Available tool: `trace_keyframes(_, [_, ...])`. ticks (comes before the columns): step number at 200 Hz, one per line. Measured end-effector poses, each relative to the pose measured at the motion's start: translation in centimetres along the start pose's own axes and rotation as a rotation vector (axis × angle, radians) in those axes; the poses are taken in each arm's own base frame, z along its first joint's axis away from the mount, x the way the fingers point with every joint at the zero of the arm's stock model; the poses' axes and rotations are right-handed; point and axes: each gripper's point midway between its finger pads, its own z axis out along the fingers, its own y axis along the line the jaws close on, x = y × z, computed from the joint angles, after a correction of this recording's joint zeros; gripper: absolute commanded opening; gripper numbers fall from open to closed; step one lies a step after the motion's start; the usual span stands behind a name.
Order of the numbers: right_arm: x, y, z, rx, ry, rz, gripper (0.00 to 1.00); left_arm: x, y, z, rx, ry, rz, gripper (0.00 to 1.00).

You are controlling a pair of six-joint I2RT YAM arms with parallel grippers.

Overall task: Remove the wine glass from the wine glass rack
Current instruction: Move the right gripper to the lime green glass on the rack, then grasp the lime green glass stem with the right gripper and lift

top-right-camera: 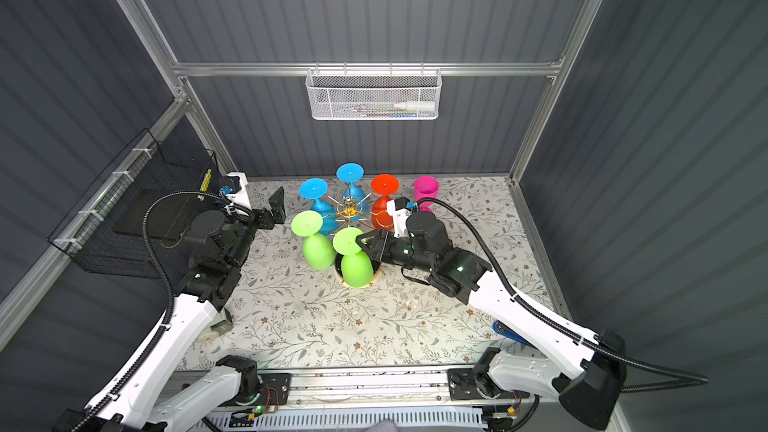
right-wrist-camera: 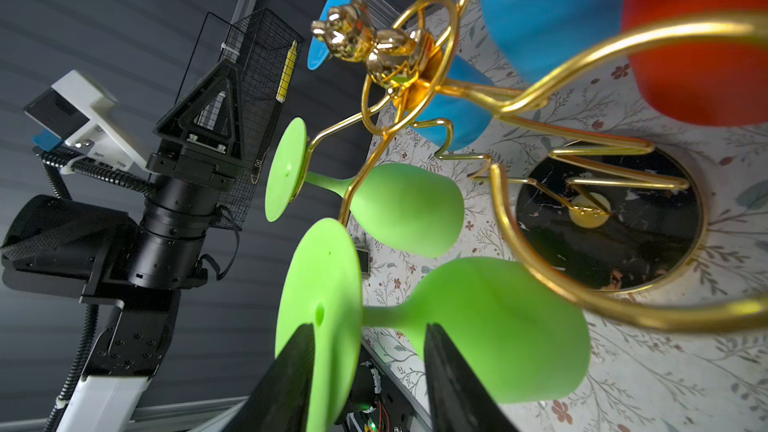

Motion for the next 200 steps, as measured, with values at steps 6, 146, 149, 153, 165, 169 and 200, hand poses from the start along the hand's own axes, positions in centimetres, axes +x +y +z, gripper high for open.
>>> trace_keyframes(6, [0.1, 0.0, 0.1, 0.001, 0.003, 0.003, 0.38, 0.0, 0.0, 0.0, 0.0, 0.0, 0.001, 1.0])
trace_keyframes(146, [-1.2, 2.2, -0.6, -0.062, -0.05, 0.024, 0.04, -0.6, 0.1, -0.5, 0.0, -0.018, 0.001, 1.0])
trace_keyframes(149, [-1.2, 2.2, -0.6, -0.061, -0.05, 0.026, 0.03, -0.6, 0.1, -0.5, 0.0, -0.018, 0.001, 1.0])
trace_keyframes(153, [-1.2, 2.2, -0.6, -0.06, -0.049, 0.025, 0.02, -0.6, 0.1, -0.5, 0.0, -0.018, 0.001, 1.0])
trace_keyframes(165, [-1.1, 2.1, -0.6, -0.056, -0.045, 0.028, 0.0, -0.6, 0.1, -0.5, 0.0, -0.018, 0.001, 1.0])
trace_keyframes(169, [-1.1, 2.1, -0.6, -0.056, -0.045, 0.029, 0.0, -0.6, 0.1, -0.5, 0.0, -0.017, 0.001, 1.0])
trace_keyframes(200, [-1.1, 2.1, -0.6, -0.058, -0.044, 0.041, 0.0, -0.5, 0.1, -0.5, 0.0, -0.017, 0.001, 1.0])
